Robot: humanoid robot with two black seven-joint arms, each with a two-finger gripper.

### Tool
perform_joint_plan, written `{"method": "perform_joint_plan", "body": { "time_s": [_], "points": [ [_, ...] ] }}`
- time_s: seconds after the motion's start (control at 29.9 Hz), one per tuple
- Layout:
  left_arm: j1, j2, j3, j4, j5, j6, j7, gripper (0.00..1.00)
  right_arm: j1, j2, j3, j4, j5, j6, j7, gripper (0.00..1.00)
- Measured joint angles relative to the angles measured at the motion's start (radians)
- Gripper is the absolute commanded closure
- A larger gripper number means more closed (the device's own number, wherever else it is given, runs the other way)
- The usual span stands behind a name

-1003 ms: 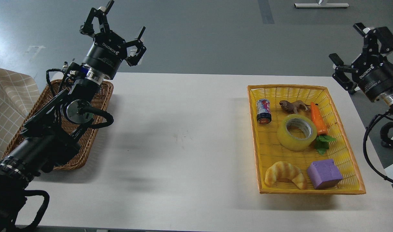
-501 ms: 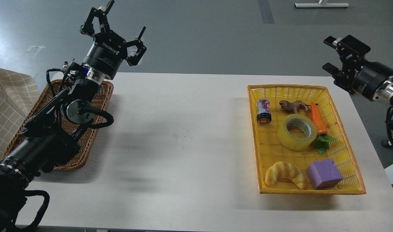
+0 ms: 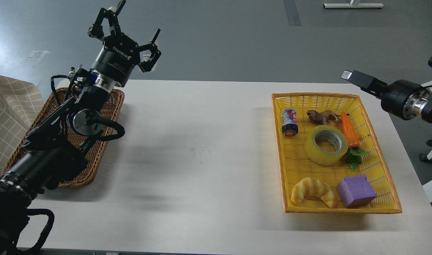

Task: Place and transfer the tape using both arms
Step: 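Move the right gripper over the yellow tape roll in the tray, then hook the right gripper into the yellow tape roll and grip it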

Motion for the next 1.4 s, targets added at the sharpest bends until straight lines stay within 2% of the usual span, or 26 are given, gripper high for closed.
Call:
{"method": "perform_joint_plan", "body": {
  "time_s": [0.3, 0.63, 0.9, 1.4],
  "points": [
    [0.0, 0.003, 0.0, 0.0, 0.001, 0.0, 0.0, 0.02, 0.033, -0.067, -0.219, 0.07, -0.183, -0.025, 0.0, 0.0],
    [0.0, 0.002, 0.0, -0.001, 0.001, 0.0, 0.0, 0.02, 0.129, -0.113, -0.425, 0.066, -0.24, -0.031, 0.0, 0.0],
    [0.0, 0.004, 0.0, -0.001, 0.001, 0.0, 0.0, 0.02, 0.145, -0.1, -0.503, 0.022, -0.3, -0.031, 0.001, 0.03],
    [0.0, 0.004, -0.001, -0.001, 0.001, 0.0, 0.0, 0.02, 0.146, -0.05, -0.536, -0.014, -0.303, -0.034, 0.001, 0.06]
  ]
}}
